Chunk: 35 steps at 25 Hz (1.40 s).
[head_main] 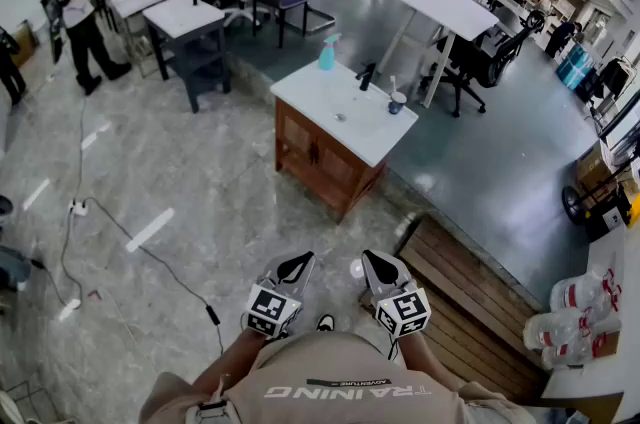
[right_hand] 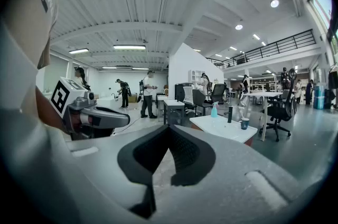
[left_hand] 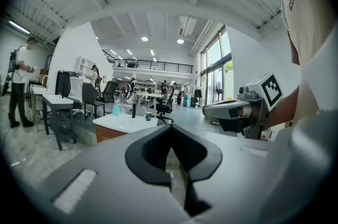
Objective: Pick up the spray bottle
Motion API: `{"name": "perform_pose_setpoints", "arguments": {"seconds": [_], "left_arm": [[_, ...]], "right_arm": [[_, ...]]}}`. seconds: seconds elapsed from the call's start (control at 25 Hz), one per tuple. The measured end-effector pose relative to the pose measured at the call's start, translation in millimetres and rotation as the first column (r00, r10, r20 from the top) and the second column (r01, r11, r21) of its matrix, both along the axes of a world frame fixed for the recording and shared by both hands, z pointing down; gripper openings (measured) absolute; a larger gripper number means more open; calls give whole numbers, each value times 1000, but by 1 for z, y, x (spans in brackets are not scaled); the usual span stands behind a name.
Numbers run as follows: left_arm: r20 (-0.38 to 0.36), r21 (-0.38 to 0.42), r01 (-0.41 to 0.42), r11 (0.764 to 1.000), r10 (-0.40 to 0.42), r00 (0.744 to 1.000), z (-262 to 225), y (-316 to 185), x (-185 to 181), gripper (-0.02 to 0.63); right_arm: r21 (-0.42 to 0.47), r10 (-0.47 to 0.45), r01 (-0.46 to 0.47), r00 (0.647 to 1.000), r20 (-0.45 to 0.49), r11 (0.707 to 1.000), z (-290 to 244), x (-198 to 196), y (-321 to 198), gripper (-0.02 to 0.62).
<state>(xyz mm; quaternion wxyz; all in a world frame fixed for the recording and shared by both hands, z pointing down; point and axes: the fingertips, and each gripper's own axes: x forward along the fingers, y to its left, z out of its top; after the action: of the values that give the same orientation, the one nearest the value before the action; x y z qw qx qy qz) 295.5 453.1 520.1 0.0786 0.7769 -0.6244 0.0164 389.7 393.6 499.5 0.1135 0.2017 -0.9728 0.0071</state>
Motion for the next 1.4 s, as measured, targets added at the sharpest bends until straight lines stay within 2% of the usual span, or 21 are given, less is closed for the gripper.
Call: {"name": "perform_pose_setpoints", "arguments": {"seconds": [0.16, 0.36, 0.52, 0.68, 0.84, 1.08, 1.24, 1.4], "left_arm": [[-49, -17, 14, 1000, -15, 999, 3, 0, -25, 18], [-63, -33, 31, 999, -33, 997, 8, 0, -61, 18], [-79, -40, 53, 998, -56, 995, 15, 4, -84, 18], [-103, -38, 119, 992, -122, 987, 16, 7, -110, 18], [-121, -74, 195, 978, -203, 972, 29, 8, -143, 18], [-101, -139, 220, 966, -234, 967, 44, -3, -155, 18], [-10, -128, 244, 961, -247, 969, 30, -22, -174, 18], [17, -114, 235, 965, -234, 972, 3, -53, -185, 18]], "right_arm": [[4, 9, -9, 1000, -5, 1000, 4, -23, -3, 2], [8, 26, -26, 1000, -7, 1000, 7, -49, -7, 2], [46, 45, -44, 999, -27, 998, 8, -63, -8, 2], [44, 27, -24, 998, -61, 999, 9, -79, -8, 2], [3, -23, 23, 997, -67, 1000, 18, -108, -8, 2], [-29, -100, 99, 993, -56, 995, 29, -135, -15, 2], [-51, -145, 143, 989, -26, 988, 32, -153, -36, 2], [-25, -146, 147, 989, 17, 989, 21, -162, -78, 2]]}}
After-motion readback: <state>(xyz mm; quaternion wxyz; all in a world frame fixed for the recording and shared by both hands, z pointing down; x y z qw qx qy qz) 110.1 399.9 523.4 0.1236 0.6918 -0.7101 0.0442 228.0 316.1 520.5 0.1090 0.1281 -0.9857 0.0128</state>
